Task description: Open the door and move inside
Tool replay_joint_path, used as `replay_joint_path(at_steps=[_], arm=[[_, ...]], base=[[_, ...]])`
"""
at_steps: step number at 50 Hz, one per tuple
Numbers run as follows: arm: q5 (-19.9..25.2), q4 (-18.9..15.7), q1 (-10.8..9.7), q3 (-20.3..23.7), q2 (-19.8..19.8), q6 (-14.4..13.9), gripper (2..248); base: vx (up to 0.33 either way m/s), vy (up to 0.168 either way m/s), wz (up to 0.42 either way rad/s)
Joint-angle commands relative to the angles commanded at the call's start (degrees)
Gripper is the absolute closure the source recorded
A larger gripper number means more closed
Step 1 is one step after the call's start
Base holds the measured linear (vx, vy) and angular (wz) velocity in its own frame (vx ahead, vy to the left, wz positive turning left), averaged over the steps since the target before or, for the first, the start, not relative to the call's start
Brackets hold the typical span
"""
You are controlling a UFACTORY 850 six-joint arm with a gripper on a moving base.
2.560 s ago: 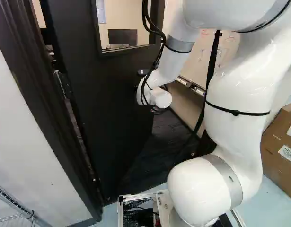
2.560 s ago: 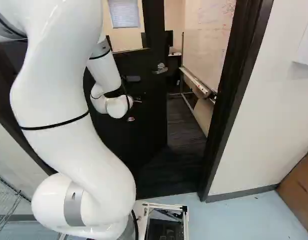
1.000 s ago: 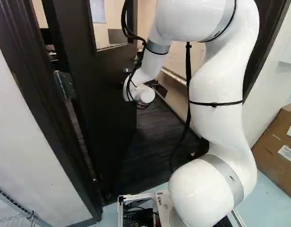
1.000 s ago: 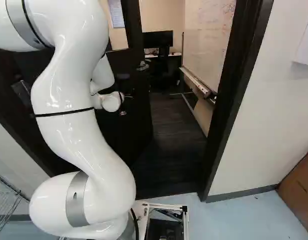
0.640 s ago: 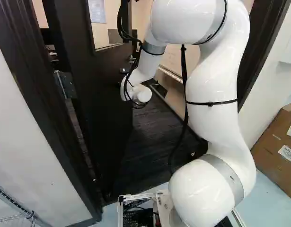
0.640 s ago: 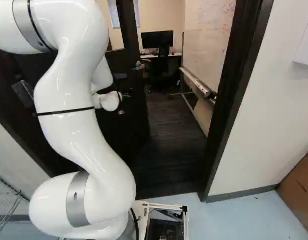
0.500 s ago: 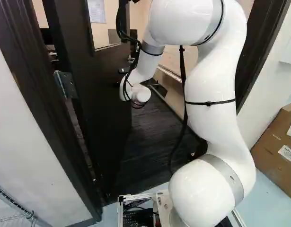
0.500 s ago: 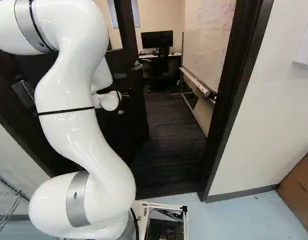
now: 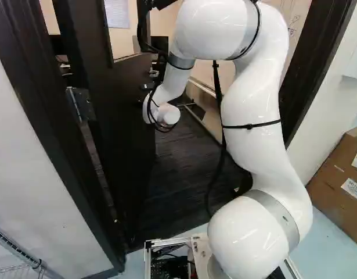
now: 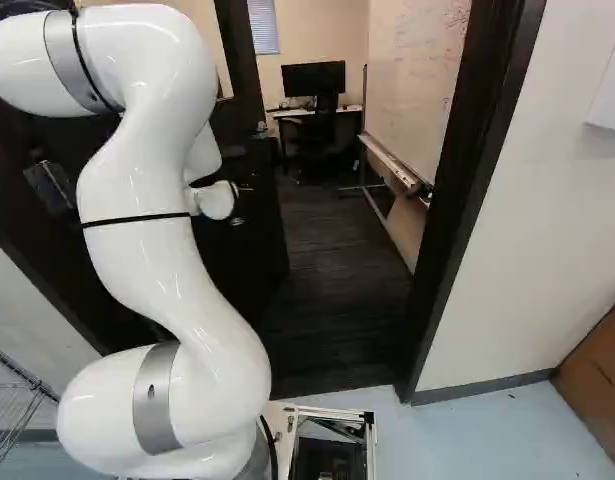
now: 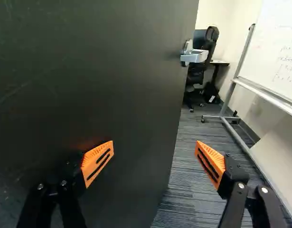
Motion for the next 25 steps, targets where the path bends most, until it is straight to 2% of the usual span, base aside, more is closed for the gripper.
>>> replay_joint_path(at_steps=[25], arm=[[0.0, -2.6, 1.4, -3.9, -3.0, 0.0, 3]], base=[[0.000, 0.000, 0.000]])
